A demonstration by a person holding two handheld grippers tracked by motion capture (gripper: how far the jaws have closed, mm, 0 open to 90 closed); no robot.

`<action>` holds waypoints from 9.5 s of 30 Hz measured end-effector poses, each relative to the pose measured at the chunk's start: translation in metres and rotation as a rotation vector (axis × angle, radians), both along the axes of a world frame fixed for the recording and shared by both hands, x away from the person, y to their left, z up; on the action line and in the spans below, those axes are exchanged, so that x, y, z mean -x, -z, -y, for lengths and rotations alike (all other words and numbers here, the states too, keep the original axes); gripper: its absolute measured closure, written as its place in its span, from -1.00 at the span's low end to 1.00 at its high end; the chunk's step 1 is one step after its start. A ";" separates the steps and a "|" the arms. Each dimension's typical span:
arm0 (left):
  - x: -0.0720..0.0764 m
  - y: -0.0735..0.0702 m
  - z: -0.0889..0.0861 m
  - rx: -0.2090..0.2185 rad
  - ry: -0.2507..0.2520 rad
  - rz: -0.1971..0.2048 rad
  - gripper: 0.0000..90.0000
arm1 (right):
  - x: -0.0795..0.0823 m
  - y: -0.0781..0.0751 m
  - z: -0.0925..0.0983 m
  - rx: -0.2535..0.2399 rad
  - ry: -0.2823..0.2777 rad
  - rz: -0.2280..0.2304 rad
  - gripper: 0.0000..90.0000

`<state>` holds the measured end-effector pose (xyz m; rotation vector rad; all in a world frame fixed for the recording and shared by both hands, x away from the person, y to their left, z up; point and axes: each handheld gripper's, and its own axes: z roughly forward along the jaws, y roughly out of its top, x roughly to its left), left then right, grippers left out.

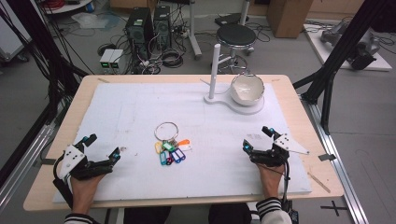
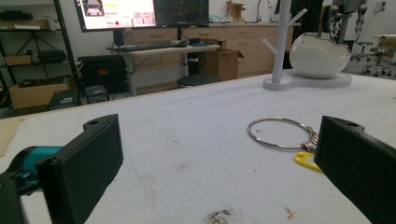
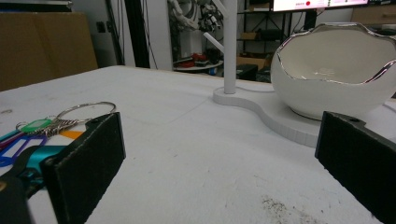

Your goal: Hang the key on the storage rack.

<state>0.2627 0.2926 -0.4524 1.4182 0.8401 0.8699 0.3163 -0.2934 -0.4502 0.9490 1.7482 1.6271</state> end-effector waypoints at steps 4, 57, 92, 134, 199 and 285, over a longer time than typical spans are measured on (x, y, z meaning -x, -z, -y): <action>0.000 0.000 0.000 0.003 -0.003 0.000 -0.96 | 0.000 0.000 0.000 -0.002 0.001 0.000 -0.98; -0.122 -0.132 0.075 -0.437 0.179 -0.462 -0.96 | 0.000 0.000 0.000 0.001 0.003 -0.002 -0.98; -0.200 -0.091 0.140 -0.650 0.208 -0.872 -0.92 | 0.000 0.000 0.000 0.000 0.007 -0.002 -0.98; -0.212 -0.061 0.168 -0.719 0.121 -1.162 0.09 | 0.000 0.000 0.000 0.000 0.006 -0.002 -0.98; -0.216 -0.049 0.181 -0.746 0.076 -1.250 0.89 | 0.000 0.000 0.000 -0.001 0.006 -0.001 -0.98; -0.126 -0.154 0.137 -0.449 0.724 -0.587 0.93 | -0.043 -0.107 -0.094 0.220 -0.584 -0.128 -0.98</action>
